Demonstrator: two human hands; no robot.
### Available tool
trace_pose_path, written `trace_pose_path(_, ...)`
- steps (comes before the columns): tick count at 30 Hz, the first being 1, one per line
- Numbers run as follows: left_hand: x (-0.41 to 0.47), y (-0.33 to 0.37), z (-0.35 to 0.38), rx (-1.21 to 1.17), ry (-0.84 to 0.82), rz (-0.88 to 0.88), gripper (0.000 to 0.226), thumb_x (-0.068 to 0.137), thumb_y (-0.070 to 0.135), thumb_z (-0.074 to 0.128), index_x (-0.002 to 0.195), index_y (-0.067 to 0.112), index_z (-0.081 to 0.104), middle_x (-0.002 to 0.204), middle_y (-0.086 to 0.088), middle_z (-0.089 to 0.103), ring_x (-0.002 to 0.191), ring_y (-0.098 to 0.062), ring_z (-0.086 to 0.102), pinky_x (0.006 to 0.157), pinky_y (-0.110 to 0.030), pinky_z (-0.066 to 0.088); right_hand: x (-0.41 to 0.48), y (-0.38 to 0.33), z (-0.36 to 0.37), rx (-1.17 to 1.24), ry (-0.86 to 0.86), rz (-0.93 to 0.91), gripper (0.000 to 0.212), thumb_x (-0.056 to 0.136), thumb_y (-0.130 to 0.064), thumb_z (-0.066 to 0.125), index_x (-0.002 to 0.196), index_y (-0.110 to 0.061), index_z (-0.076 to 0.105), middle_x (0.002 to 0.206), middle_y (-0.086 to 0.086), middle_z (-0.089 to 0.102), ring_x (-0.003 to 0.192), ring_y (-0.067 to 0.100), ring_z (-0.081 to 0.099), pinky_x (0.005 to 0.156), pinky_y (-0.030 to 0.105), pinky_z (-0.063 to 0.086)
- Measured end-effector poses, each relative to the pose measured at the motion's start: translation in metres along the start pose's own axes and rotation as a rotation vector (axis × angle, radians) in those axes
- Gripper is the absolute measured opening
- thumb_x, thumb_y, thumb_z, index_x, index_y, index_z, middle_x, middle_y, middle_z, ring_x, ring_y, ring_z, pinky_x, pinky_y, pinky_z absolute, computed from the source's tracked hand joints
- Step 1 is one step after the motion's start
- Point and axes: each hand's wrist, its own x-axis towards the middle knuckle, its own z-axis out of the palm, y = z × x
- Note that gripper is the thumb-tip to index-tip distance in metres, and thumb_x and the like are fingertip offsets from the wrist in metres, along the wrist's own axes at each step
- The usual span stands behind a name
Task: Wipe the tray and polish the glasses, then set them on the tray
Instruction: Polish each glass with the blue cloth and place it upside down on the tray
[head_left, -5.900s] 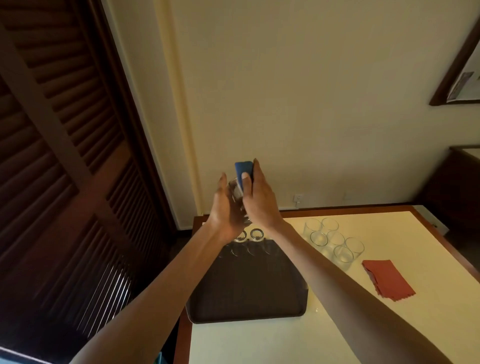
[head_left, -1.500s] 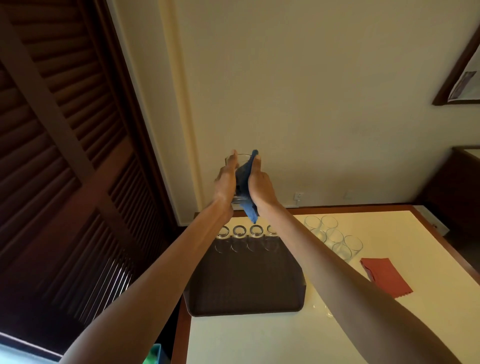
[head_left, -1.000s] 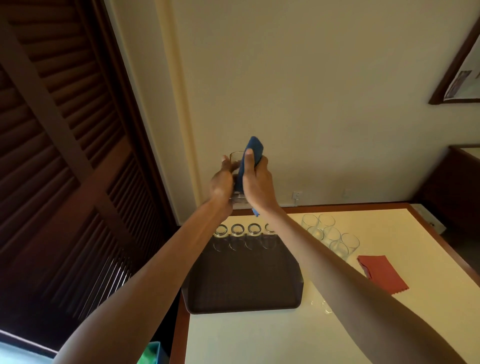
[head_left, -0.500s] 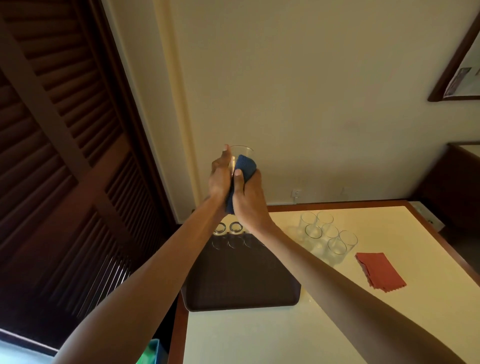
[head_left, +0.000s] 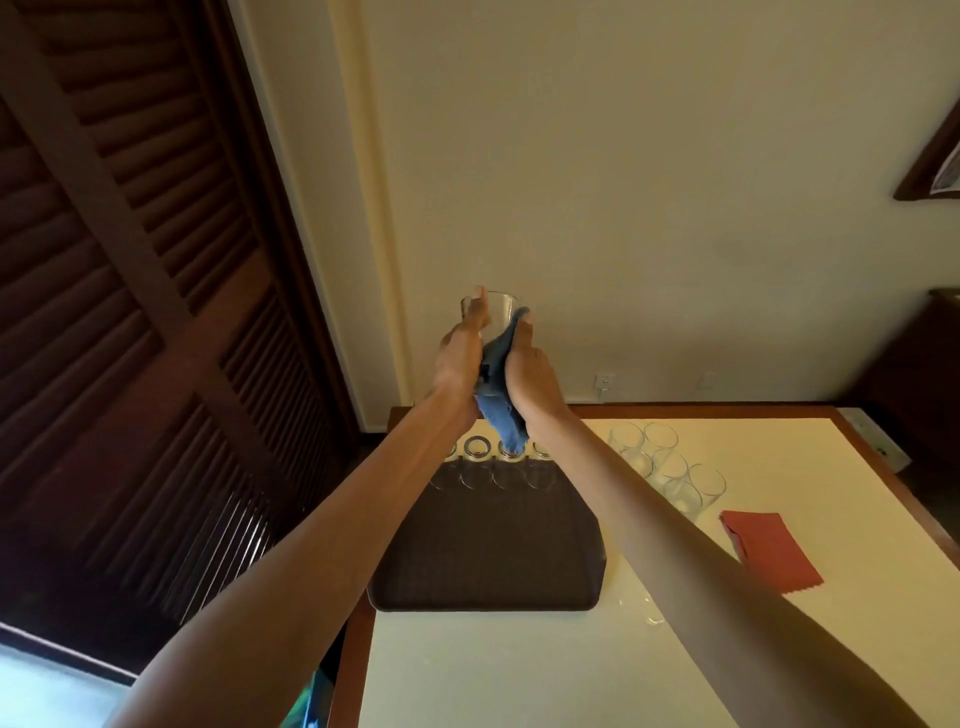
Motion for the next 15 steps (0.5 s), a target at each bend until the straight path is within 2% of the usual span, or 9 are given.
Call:
trace_pose_path(2, 0.004, -0.001, 0.003, -0.025, 0.014, 0.01, 0.078, 0.077, 0.08, 0.061, 0.126, 0.021, 0.069, 0.122, -0.01, 0.073, 0.106, -0.028, 0.073, 0.097, -0.048, 0.059, -0.009, 0.008, -0.001, -0.018, -0.028, -0.06, 0.068, 0.105, -0.057, 0.018, 0.111, -0.003, 0.06, 0.091, 0.01, 0.069, 0.082, 0.022, 0.068, 0.069, 0.021, 0.055)
trace_pose_path(4, 0.009, -0.004, 0.005, 0.007, 0.033, 0.041, 0.064, 0.093, 0.074, 0.053, 0.122, 0.018, 0.066, 0.119, -0.011, 0.071, 0.103, -0.024, 0.072, 0.088, -0.039, 0.061, -0.012, 0.014, 0.0, -0.026, 0.026, -0.171, 0.042, 0.108, -0.046, 0.027, 0.113, -0.008, 0.044, 0.087, 0.003, 0.06, 0.074, 0.012, 0.062, 0.052, 0.009, 0.046)
trace_pose_path(6, 0.014, -0.009, 0.011, -0.01, 0.006, 0.035, 0.07, 0.098, 0.071, 0.046, 0.128, 0.01, 0.064, 0.117, -0.012, 0.071, 0.103, -0.023, 0.072, 0.083, -0.037, 0.06, -0.006, 0.012, 0.0, -0.023, 0.095, -0.309, 0.033, 0.107, -0.041, 0.036, 0.119, -0.01, 0.04, 0.096, 0.007, 0.061, 0.08, 0.016, 0.065, 0.06, 0.016, 0.051)
trace_pose_path(8, 0.015, -0.012, 0.016, -0.052, -0.043, 0.014, 0.066, 0.102, 0.066, 0.043, 0.129, 0.01, 0.066, 0.117, -0.012, 0.074, 0.106, -0.024, 0.073, 0.091, -0.041, 0.06, 0.006, 0.008, -0.006, -0.052, 0.167, -0.414, 0.035, 0.106, -0.043, 0.04, 0.123, -0.012, 0.041, 0.101, 0.006, 0.062, 0.084, 0.019, 0.067, 0.068, 0.027, 0.056)
trace_pose_path(10, 0.016, -0.016, 0.021, -0.053, -0.048, -0.012, 0.055, 0.106, 0.059, 0.04, 0.123, 0.016, 0.071, 0.114, -0.012, 0.077, 0.106, -0.026, 0.074, 0.093, -0.043, 0.059, 0.02, 0.003, -0.016, -0.092, 0.198, -0.418, 0.036, 0.106, -0.046, 0.037, 0.117, -0.013, 0.043, 0.088, -0.003, 0.061, 0.072, 0.01, 0.064, 0.059, 0.02, 0.053)
trace_pose_path(12, 0.016, -0.021, 0.027, -0.036, -0.029, -0.019, 0.05, 0.109, 0.053, 0.037, 0.117, 0.018, 0.072, 0.109, -0.012, 0.078, 0.1, -0.027, 0.074, 0.087, -0.042, 0.06, 0.035, -0.002, -0.029, -0.052, 0.178, -0.333, 0.052, 0.105, -0.055, 0.029, 0.102, -0.009, 0.053, 0.074, -0.004, 0.059, 0.063, 0.01, 0.061, 0.055, 0.022, 0.05)
trace_pose_path(13, 0.016, -0.022, 0.029, -0.019, -0.015, -0.025, 0.051, 0.109, 0.054, 0.035, 0.116, 0.02, 0.073, 0.11, -0.013, 0.077, 0.101, -0.029, 0.074, 0.088, -0.043, 0.06, 0.041, -0.002, -0.035, 0.001, 0.152, -0.267, 0.063, 0.104, -0.06, 0.026, 0.091, -0.007, 0.059, 0.07, 0.0, 0.061, 0.062, 0.015, 0.062, 0.056, 0.029, 0.048)
trace_pose_path(15, 0.018, -0.025, 0.033, 0.022, -0.004, -0.021, 0.06, 0.105, 0.065, 0.035, 0.12, 0.021, 0.073, 0.116, -0.011, 0.076, 0.108, -0.03, 0.072, 0.098, -0.047, 0.057, 0.05, 0.0, -0.036, 0.12, 0.087, -0.1, 0.071, 0.102, -0.063, 0.023, 0.076, -0.011, 0.063, 0.064, 0.004, 0.062, 0.06, 0.02, 0.062, 0.058, 0.031, 0.046)
